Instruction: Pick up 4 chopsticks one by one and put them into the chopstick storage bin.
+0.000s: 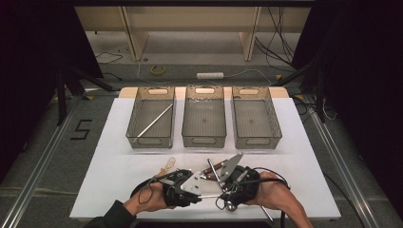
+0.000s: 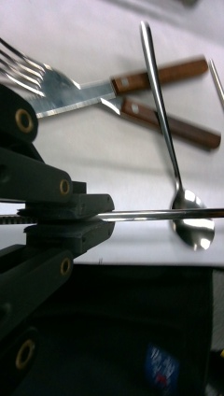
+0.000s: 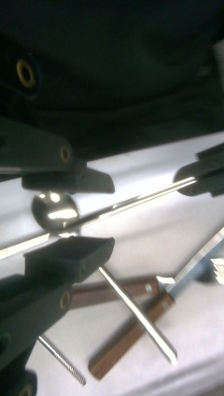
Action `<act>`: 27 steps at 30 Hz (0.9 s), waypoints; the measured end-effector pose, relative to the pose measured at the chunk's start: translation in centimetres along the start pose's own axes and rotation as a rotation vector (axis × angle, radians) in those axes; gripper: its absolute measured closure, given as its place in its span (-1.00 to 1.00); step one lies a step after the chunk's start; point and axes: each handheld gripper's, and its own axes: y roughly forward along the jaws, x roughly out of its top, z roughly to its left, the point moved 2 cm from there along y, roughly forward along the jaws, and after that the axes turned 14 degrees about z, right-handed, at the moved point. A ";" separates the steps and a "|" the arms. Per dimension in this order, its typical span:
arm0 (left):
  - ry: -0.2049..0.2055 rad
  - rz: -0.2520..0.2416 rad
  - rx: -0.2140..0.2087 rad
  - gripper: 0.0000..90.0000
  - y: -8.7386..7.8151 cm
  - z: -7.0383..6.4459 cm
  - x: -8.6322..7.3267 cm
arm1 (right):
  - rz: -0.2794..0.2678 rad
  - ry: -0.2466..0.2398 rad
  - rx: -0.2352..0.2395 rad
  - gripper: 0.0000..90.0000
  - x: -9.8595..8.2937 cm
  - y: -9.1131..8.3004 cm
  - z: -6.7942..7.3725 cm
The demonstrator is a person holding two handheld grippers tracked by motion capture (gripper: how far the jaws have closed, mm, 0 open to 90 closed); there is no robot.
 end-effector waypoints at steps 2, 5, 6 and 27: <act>-0.045 -0.008 0.019 0.91 -0.2 0.6 -0.3 | -0.049 0.080 0.011 0.30 -0.2 -0.5 -0.6; -0.120 -0.019 0.041 0.91 -0.5 1.4 -0.7 | -0.088 0.141 -0.004 0.13 -0.7 -1.0 -1.0; -0.142 -0.024 0.053 0.91 -0.7 1.6 -0.8 | -0.107 0.157 -0.006 0.10 -0.9 -1.1 -1.2; -0.525 -0.199 0.277 0.91 -5.2 7.5 -5.5 | -0.087 0.459 -0.061 -0.20 -6.4 1.0 -3.2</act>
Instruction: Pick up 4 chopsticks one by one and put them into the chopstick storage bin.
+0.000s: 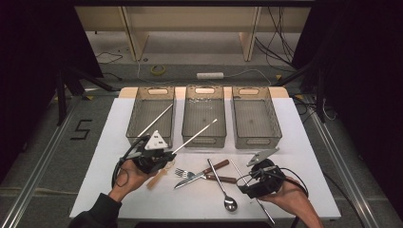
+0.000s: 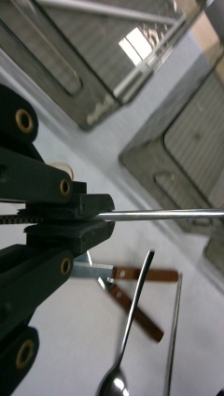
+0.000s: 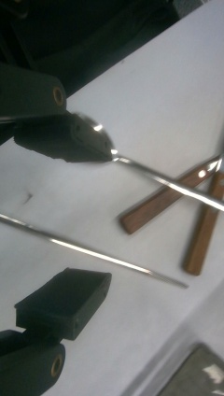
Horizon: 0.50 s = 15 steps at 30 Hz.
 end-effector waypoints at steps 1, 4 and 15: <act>-0.014 -0.006 0.012 0.91 -0.2 0.5 0.0 | 0.004 0.005 -0.006 -0.21 -0.3 0.2 -0.2; -0.064 -0.025 0.040 0.91 -0.7 2.2 -0.1 | 0.022 0.029 -0.015 -0.24 -1.1 0.6 -0.5; -0.204 -0.067 0.126 0.91 -1.8 7.3 -0.1 | 0.073 0.063 -0.022 -0.23 -2.3 1.7 -0.6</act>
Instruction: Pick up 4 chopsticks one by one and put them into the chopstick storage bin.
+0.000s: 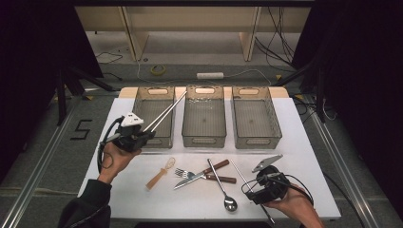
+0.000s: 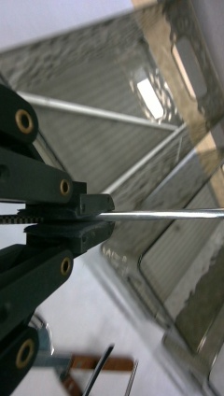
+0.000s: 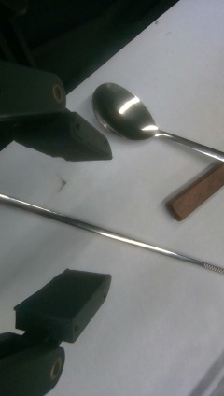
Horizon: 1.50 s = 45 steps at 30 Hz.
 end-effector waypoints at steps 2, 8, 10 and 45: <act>-0.028 -0.010 0.012 0.91 0.1 0.9 0.2 | 0.000 0.003 -0.004 -0.23 -0.1 0.1 0.0; -0.102 -0.005 0.042 0.91 1.3 3.3 0.6 | 0.014 0.007 -0.001 -0.24 -0.3 0.5 0.2; -0.116 0.000 0.049 0.91 1.8 3.9 0.7 | 0.020 0.012 0.000 -0.25 -0.3 0.6 0.2; -0.185 0.086 0.079 0.90 6.3 7.0 1.5 | 0.023 -0.006 0.016 -0.25 -0.4 0.8 0.3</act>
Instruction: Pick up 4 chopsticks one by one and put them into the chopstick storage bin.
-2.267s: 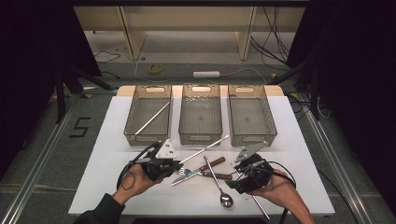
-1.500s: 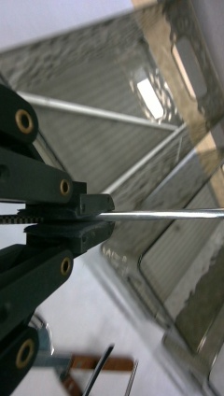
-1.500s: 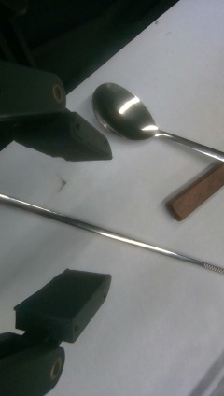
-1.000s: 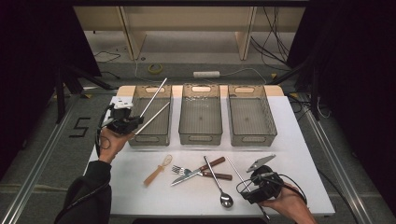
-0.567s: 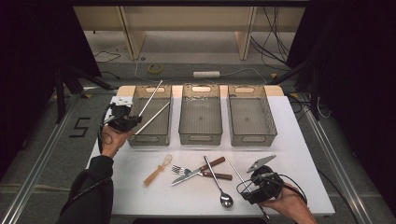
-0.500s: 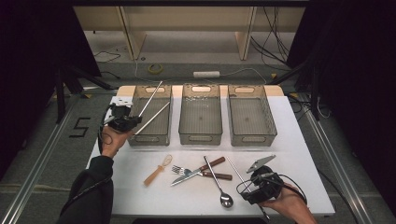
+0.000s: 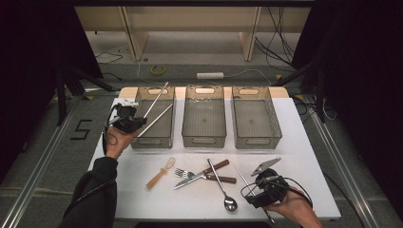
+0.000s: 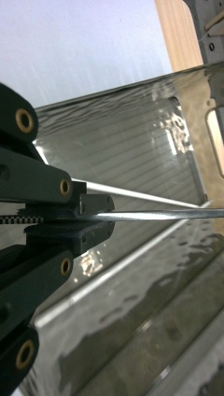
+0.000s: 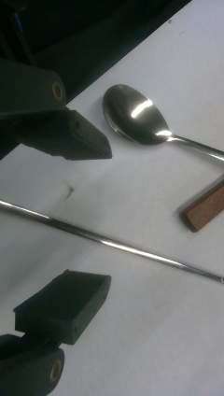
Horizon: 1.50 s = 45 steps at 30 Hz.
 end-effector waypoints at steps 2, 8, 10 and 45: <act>-0.006 0.013 0.003 0.90 0.4 0.1 -0.1 | 0.000 0.002 -0.002 -0.25 0.0 0.0 -0.1; -0.014 0.035 0.009 0.90 1.0 0.5 -0.2 | -0.001 -0.003 0.001 -0.25 0.0 0.0 0.0; -0.018 0.038 0.009 0.89 1.1 0.5 -0.2 | 0.000 -0.005 0.003 -0.25 0.0 0.0 0.0; 0.089 -0.049 -0.181 -0.45 -5.2 -6.1 -3.2 | 0.148 0.014 -0.040 0.18 -0.3 0.5 -0.4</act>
